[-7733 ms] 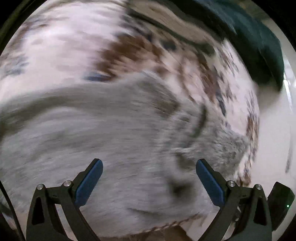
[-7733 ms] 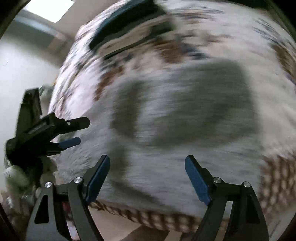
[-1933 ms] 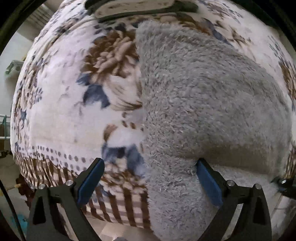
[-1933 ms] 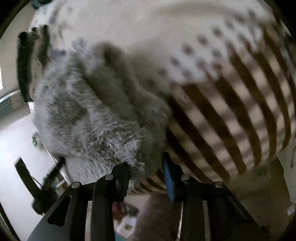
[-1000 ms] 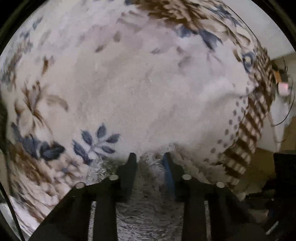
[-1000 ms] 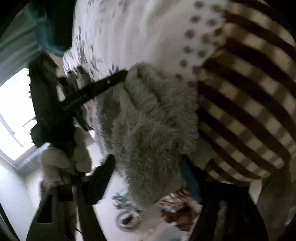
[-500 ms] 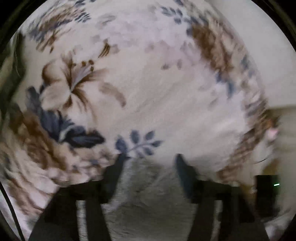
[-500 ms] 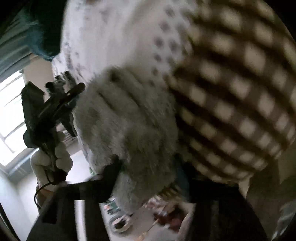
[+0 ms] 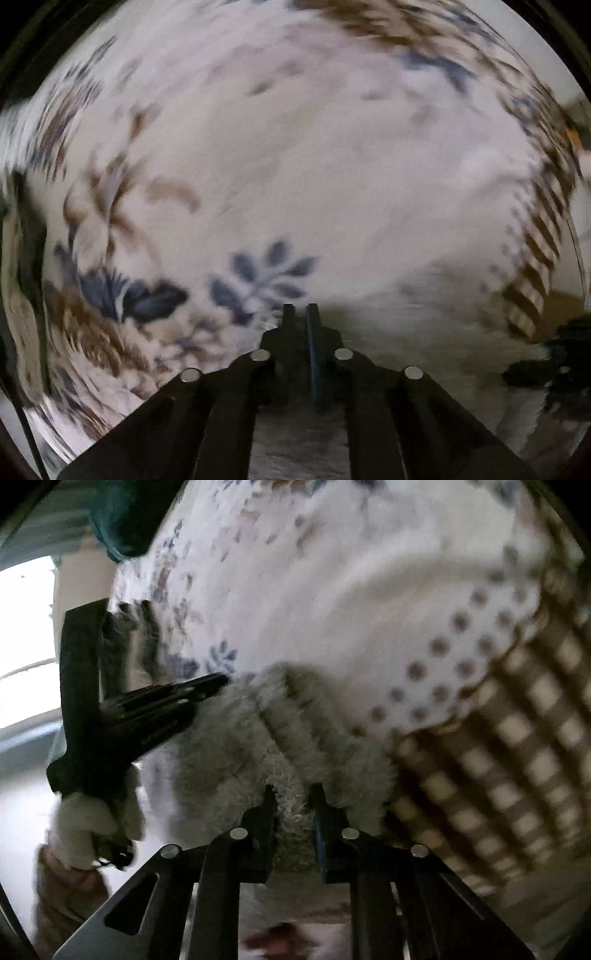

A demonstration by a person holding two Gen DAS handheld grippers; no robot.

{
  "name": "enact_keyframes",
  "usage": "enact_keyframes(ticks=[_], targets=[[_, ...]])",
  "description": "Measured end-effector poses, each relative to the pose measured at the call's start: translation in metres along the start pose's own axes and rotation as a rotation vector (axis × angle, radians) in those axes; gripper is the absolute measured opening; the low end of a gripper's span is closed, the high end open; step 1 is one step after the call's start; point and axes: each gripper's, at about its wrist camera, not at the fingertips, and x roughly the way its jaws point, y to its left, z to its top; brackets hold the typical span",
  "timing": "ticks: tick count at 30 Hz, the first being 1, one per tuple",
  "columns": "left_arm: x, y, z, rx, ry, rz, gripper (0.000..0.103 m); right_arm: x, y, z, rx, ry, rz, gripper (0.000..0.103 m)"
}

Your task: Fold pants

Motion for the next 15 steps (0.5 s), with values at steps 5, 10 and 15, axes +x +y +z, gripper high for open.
enact_keyframes(ticks=[5,10,15], targets=[[0.007,0.009,-0.004,-0.052,-0.008,-0.012,0.003,0.01,-0.029,0.004,0.082,0.047,-0.012,0.019],[-0.039,0.035,-0.016,-0.175,-0.098,-0.135,0.026,-0.01,-0.03,-0.003,0.116,0.084,0.127,0.074],[-0.094,0.078,-0.069,-0.397,-0.277,-0.235,0.069,-0.034,-0.011,-0.007,-0.01,0.082,0.008,0.074]])
